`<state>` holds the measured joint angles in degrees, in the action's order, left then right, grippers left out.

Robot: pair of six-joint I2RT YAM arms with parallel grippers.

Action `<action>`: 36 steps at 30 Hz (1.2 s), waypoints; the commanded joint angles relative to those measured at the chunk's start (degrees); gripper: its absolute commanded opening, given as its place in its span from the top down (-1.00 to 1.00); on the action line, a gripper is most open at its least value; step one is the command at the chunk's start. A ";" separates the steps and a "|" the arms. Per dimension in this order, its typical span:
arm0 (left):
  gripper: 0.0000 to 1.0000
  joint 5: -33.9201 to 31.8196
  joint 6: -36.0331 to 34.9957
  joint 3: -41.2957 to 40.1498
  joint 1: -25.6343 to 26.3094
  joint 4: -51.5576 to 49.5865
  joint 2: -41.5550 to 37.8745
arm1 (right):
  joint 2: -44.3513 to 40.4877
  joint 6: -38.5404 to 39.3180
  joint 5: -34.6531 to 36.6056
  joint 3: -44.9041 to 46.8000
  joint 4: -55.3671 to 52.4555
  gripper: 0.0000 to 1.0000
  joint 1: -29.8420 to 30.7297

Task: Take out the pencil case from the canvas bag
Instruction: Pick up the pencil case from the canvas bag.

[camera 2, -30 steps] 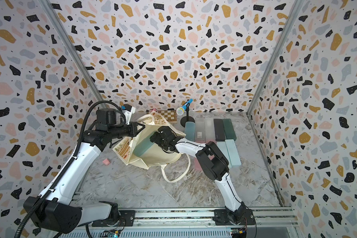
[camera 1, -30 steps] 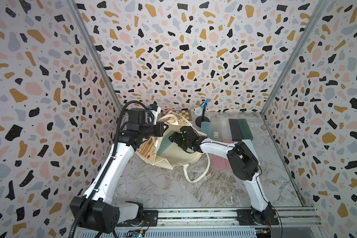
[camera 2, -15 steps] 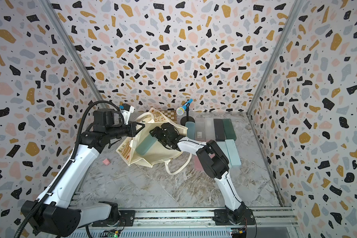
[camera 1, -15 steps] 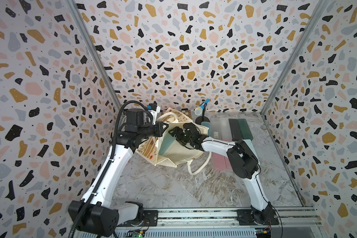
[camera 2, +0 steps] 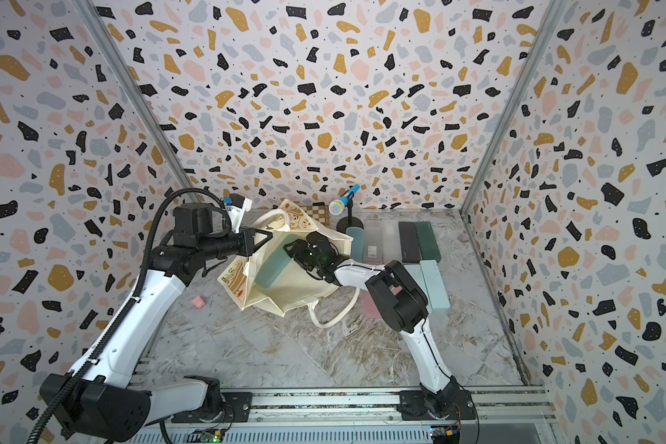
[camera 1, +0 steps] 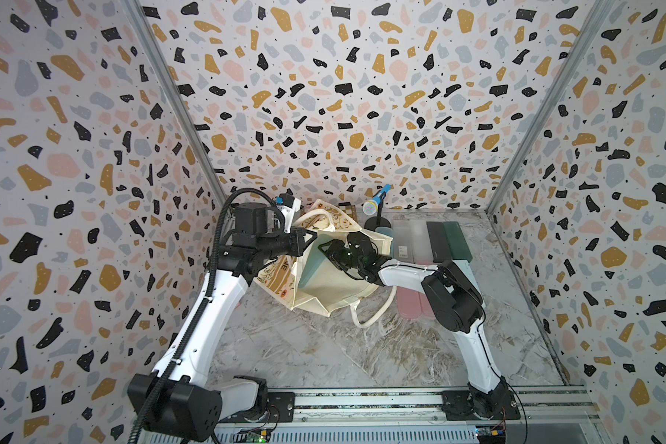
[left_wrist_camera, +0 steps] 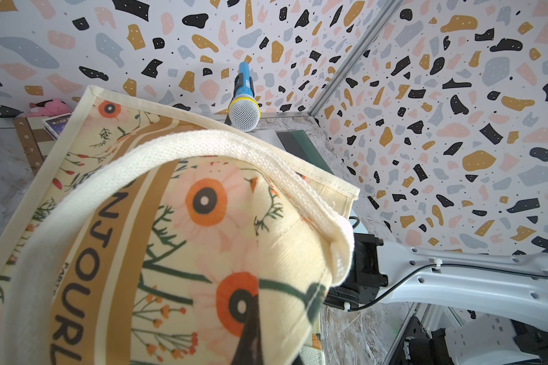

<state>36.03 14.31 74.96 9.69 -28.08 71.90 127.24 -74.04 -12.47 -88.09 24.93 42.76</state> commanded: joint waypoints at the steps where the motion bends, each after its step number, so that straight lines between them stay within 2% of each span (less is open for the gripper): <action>1: 1.00 4.23 -0.22 0.36 -0.31 2.83 -2.74 | -2.52 0.36 2.35 1.08 1.87 0.07 -1.79; 4: 1.00 4.35 -0.24 0.30 -0.27 2.89 -2.65 | -2.83 0.87 2.57 1.39 2.14 0.19 -1.80; 10: 1.00 4.74 -0.40 0.28 -0.32 2.93 -2.64 | -3.31 3.32 4.26 1.54 0.85 0.25 -1.37; 12: 1.00 5.46 -0.58 0.29 -0.31 3.05 -2.56 | -3.27 4.38 5.72 0.33 -2.61 0.24 -1.20; 13: 1.00 6.02 -0.59 0.28 -0.29 3.20 -2.49 | -3.07 4.71 6.53 -0.84 -5.59 0.19 -1.15; 18: 1.00 9.80 -0.59 -0.07 -0.25 4.73 -2.43 | -0.53 5.92 9.30 -7.27 -18.40 -0.49 -1.10; 21: 1.00 11.35 -0.58 -0.33 -0.20 5.52 -2.55 | 1.54 5.93 9.18 -10.53 -23.15 -0.68 -1.19; 26: 1.00 12.48 -0.59 -0.43 -0.20 5.99 -2.56 | 3.62 5.75 7.14 -12.14 -23.21 -0.82 -1.21; 30: 1.00 12.74 -0.60 -0.38 -0.20 6.08 -2.54 | 4.52 7.01 6.23 -13.76 -23.04 -0.68 -1.17; 34: 1.00 14.74 -0.54 -0.42 -0.03 6.47 -2.22 | 8.33 9.95 9.20 -23.34 -34.22 -0.71 -1.01; 36: 1.00 15.86 -0.59 -0.43 0.22 6.92 -2.29 | 9.61 10.23 10.18 -24.86 -36.07 -0.76 -0.97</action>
<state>43.57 14.09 73.76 9.41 -24.91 71.90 135.24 -66.65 -6.83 -110.17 -2.00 43.00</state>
